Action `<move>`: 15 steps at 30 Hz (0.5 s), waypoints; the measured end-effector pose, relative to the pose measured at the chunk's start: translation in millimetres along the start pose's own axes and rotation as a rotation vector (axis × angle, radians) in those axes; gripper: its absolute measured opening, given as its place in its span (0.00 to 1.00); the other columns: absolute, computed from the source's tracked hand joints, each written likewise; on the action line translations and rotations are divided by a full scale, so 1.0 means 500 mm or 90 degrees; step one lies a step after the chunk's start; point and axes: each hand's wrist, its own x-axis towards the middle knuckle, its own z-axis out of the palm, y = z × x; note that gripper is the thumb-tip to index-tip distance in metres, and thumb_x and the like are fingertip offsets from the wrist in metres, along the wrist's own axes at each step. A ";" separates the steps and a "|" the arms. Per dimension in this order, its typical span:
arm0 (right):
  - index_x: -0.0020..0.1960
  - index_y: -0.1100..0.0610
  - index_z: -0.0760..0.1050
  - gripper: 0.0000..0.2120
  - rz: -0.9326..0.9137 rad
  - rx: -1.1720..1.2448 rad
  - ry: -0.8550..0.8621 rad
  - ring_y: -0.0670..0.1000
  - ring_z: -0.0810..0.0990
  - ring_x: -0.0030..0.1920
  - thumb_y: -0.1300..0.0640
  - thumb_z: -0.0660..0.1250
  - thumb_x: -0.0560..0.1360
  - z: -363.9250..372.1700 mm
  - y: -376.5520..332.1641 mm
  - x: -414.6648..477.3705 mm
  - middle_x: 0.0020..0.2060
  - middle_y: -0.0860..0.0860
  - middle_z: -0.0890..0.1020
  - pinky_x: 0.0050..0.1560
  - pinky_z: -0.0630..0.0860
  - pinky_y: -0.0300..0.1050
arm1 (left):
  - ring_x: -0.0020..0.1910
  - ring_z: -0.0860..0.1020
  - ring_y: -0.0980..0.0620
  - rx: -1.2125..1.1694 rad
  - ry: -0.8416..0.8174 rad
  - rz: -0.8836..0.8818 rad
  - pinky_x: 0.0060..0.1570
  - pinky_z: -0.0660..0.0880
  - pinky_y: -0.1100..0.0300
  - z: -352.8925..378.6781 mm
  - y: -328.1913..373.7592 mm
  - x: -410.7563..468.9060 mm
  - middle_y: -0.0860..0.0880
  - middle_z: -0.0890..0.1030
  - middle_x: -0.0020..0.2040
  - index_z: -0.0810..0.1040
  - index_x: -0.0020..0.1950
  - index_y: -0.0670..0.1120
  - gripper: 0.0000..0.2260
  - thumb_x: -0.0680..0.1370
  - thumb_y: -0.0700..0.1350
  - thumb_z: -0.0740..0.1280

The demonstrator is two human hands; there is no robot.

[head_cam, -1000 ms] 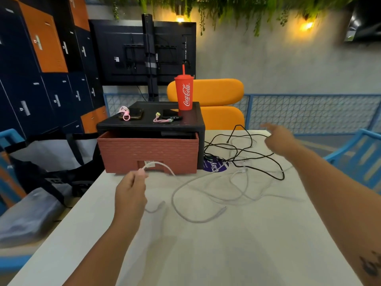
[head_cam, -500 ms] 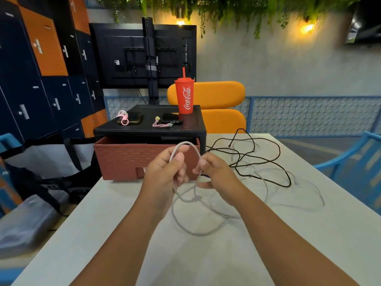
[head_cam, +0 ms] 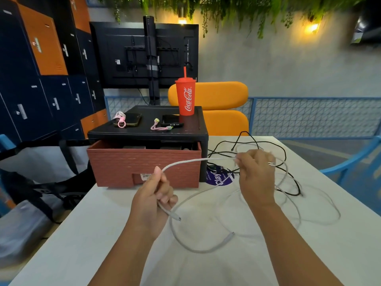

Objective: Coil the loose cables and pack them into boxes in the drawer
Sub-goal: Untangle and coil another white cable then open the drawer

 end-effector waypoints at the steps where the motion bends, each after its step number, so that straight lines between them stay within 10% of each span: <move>1: 0.37 0.59 0.78 0.09 -0.026 -0.011 -0.064 0.55 0.69 0.41 0.61 0.60 0.71 0.004 -0.004 -0.004 0.36 0.55 0.78 0.41 0.70 0.50 | 0.20 0.61 0.58 -0.038 0.009 0.002 0.24 0.65 0.67 -0.006 0.001 0.007 0.54 0.61 0.21 0.71 0.35 0.46 0.12 0.74 0.52 0.60; 6: 0.48 0.55 0.78 0.08 0.015 0.120 -0.637 0.56 0.76 0.50 0.62 0.60 0.76 0.036 -0.045 -0.083 0.45 0.53 0.78 0.49 0.71 0.46 | 0.25 0.67 0.57 -0.079 0.070 0.037 0.33 0.67 0.64 -0.017 0.001 0.040 0.53 0.68 0.26 0.77 0.48 0.47 0.13 0.81 0.50 0.55; 15: 0.46 0.60 0.76 0.10 -0.026 0.247 -0.844 0.54 0.74 0.49 0.56 0.59 0.78 0.006 -0.112 -0.111 0.43 0.53 0.73 0.51 0.71 0.48 | 0.51 0.78 0.53 0.003 0.095 0.048 0.55 0.72 0.56 -0.025 -0.060 0.066 0.50 0.81 0.44 0.73 0.57 0.48 0.11 0.82 0.47 0.53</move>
